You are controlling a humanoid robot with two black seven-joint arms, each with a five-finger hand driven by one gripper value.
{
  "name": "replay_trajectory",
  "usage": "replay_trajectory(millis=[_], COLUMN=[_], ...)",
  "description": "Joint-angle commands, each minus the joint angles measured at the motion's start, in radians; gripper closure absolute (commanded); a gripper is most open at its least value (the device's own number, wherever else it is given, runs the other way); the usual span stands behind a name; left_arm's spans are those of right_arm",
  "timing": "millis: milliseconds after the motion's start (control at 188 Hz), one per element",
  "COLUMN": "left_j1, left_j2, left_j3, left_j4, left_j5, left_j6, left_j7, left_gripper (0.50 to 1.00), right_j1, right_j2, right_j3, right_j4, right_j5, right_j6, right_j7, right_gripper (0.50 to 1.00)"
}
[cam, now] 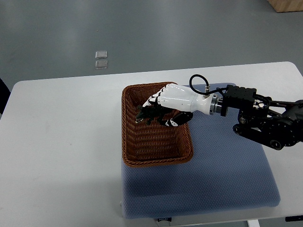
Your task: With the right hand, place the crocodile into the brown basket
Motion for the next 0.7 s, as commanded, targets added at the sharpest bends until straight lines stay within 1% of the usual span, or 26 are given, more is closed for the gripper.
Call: replay_trajectory(millis=[0, 5, 11, 16, 21, 27, 32, 37, 43, 85, 112, 133, 181, 218, 266, 298, 378, 416, 442, 506, 575, 629, 693], left_j1=[0.000, 0.000, 0.000, 0.000, 0.000, 0.000, 0.000, 0.000, 0.001, 0.001, 0.000, 0.001, 0.000, 0.000, 0.001, 0.000, 0.001, 0.000, 0.000, 0.000, 0.000, 0.000, 0.001], left_j2=[0.000, 0.000, 0.000, 0.000, 0.000, 0.000, 0.000, 0.000, 0.000, 0.000, 0.000, 0.000, 0.000, 0.000, 0.000, 0.000, 0.000, 0.000, 0.000, 0.000, 0.000, 0.000, 0.000], left_j3=[0.000, 0.000, 0.000, 0.000, -0.001, -0.001, 0.000, 0.000, 0.000, 0.000, 0.000, 0.000, 0.000, 0.000, -0.001, 0.000, 0.000, 0.000, 0.000, 0.000, 0.000, 0.000, 0.000], left_j4=[0.000, 0.000, 0.000, 0.000, 0.000, 0.000, 0.000, 0.000, 0.000, 0.000, 0.000, 0.000, 0.000, 0.000, 0.000, 0.000, 0.000, 0.000, 0.000, 0.000, 0.000, 0.000, 0.000], left_j5=[0.000, 0.000, 0.000, 0.000, 0.000, 0.000, 0.000, 0.000, 0.000, 0.000, 0.001, 0.000, 0.000, 0.000, 0.001, 0.000, 0.000, 0.000, 0.000, 0.000, 0.000, 0.000, 0.000], left_j6=[0.000, 0.000, 0.000, 0.000, 0.001, 0.002, 0.000, 0.000, 0.000, 0.000, 0.000, 0.000, 0.002, 0.000, 0.000, 0.000, 0.002, 0.000, 0.000, 0.000, 0.000, 0.000, 0.000], left_j7=[0.000, 0.000, 0.000, 0.000, 0.000, 0.000, 0.000, 0.000, 0.000, 0.000, 0.000, 0.000, 0.000, 0.000, 0.000, 0.000, 0.000, 0.000, 0.000, 0.000, 0.000, 0.000, 0.000], left_gripper=[0.500, 0.500, 0.500, 0.500, 0.500, 0.500, 0.500, 0.500, 0.500, 0.500, 0.500, 0.500, 0.500, 0.500, 0.500, 0.500, 0.500, 0.500, 0.500, 0.500, 0.500, 0.500, 0.500], right_j1=[-0.007, -0.007, -0.007, -0.007, -0.007, -0.007, -0.007, -0.007, -0.007, -0.009, -0.009, -0.009, -0.009, -0.009, -0.009, -0.009, -0.009, -0.009, -0.007, -0.018, -0.060, -0.080, -0.106], right_j2=[0.003, 0.003, 0.003, 0.003, 0.004, 0.004, 0.006, 0.006, 0.006, 0.014, 0.014, 0.014, 0.014, 0.014, 0.014, 0.014, 0.014, 0.011, 0.010, 0.009, 0.003, 0.006, 0.007], right_j3=[-0.001, -0.001, -0.001, -0.001, -0.001, -0.001, -0.001, -0.001, -0.001, 0.001, 0.001, 0.001, 0.002, 0.002, 0.004, 0.007, 0.019, 0.022, 0.028, 0.086, 0.180, 0.257, 0.364], right_j4=[-0.015, -0.015, -0.018, -0.018, -0.022, -0.022, -0.025, -0.025, -0.029, -0.036, -0.036, -0.036, -0.036, -0.036, -0.036, -0.036, -0.038, -0.039, -0.041, -0.045, -0.058, -0.068, -0.079], right_j5=[-0.002, -0.002, -0.002, -0.002, -0.003, -0.003, -0.003, -0.003, -0.003, -0.005, -0.005, -0.005, -0.003, -0.003, -0.003, -0.002, 0.004, 0.014, 0.017, 0.023, 0.027, 0.027, 0.029], right_j6=[0.000, 0.000, 0.000, 0.000, 0.000, 0.000, 0.002, 0.002, 0.000, 0.000, 0.000, 0.000, -0.001, -0.003, -0.006, -0.009, -0.011, -0.011, -0.009, 0.002, 0.016, 0.045, 0.112], right_j7=[-0.003, -0.003, -0.003, -0.003, -0.003, -0.003, -0.003, -0.003, -0.003, -0.003, -0.003, -0.003, -0.003, -0.003, -0.003, -0.005, -0.009, -0.009, -0.011, -0.011, -0.012, -0.015, -0.017], right_gripper=[0.885, 0.885, 0.869, 0.869, 0.851, 0.850, 0.834, 0.834, 0.818, 0.779, 0.769, 0.750, 0.740, 0.713, 0.699, 0.677, 0.668, 0.648, 0.646, 0.644, 0.644, 0.644, 0.644])
